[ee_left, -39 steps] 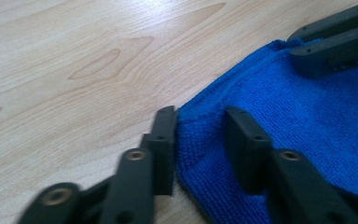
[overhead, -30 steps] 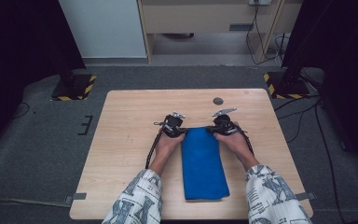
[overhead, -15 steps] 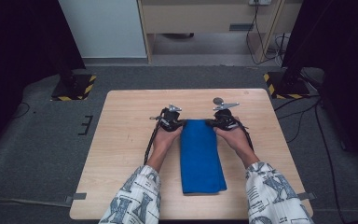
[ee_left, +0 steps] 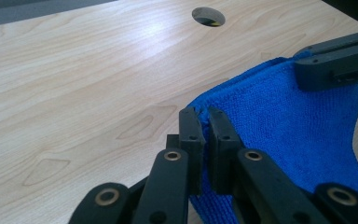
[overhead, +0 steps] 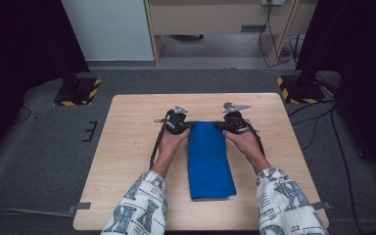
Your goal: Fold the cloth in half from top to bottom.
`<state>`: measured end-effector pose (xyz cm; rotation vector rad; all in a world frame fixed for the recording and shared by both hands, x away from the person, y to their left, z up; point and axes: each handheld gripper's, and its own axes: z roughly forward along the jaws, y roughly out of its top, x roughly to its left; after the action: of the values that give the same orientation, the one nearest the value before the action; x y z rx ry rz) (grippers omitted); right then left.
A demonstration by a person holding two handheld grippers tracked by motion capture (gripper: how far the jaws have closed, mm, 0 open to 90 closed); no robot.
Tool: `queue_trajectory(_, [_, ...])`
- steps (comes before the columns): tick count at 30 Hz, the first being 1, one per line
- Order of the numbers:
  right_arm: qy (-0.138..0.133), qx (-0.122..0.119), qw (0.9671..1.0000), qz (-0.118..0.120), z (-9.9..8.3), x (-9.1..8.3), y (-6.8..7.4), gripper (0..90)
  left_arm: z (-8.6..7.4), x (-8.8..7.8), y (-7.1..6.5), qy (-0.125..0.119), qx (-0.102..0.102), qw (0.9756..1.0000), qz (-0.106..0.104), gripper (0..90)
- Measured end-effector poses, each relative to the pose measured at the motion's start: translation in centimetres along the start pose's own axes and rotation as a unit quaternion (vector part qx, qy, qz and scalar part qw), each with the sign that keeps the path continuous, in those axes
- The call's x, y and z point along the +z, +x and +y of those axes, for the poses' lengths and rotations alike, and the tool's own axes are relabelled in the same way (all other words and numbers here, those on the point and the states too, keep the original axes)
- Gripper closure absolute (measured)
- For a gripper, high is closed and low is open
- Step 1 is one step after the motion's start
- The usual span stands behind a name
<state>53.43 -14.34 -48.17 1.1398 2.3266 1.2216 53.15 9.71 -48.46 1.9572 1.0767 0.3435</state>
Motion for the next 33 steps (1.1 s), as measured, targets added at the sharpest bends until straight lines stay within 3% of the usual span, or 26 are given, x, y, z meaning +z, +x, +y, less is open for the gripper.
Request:
queue_trajectory(9, [-0.015, 0.011, 0.9998, -0.006, 0.4, -0.3, -0.2, 86.5, 1.3, -0.5, -0.2, -0.003, 0.013, 0.9999, -0.001, 85.6])
queue_trajectory(14, [-0.033, 0.024, 0.9991, -0.008, 0.7, -0.6, -0.2, 86.6, 1.6, -0.9, 0.1, -0.014, 0.009, 0.9999, -0.004, 85.6])
queue_trajectory(21, [-0.026, 0.009, 0.9996, -0.009, 1.1, -0.5, 0.3, 86.7, 1.9, -1.2, 0.2, -0.013, 0.015, 0.9998, -0.004, 85.9])
queue_trajectory(33, [-0.046, -0.001, 0.9986, -0.026, 2.2, -1.6, -0.4, 86.7, 3.7, -1.5, -0.4, -0.024, 0.038, 0.9990, 0.002, 86.2])
